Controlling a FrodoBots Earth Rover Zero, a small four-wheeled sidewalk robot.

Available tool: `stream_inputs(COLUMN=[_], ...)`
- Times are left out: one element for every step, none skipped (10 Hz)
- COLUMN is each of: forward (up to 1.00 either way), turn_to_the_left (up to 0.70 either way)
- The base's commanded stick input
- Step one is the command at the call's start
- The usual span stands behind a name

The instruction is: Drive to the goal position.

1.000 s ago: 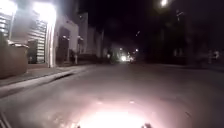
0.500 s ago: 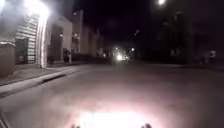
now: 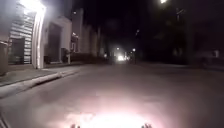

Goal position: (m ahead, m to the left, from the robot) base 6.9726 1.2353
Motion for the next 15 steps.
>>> stream_inputs(forward=[0.7, 0.7, 0.7, 0.7, 0.7, 0.7, 0.7, 0.7, 0.7, 0.7, 0.7, 0.7, 0.7, 0.7, 0.7], turn_to_the_left=[0.0, 0.0, 0.0, 0.0, 0.0, 0.0, 0.0, 0.0, 0.0, 0.0, 0.0, 0.0, 0.0, 0.0, 0.0])
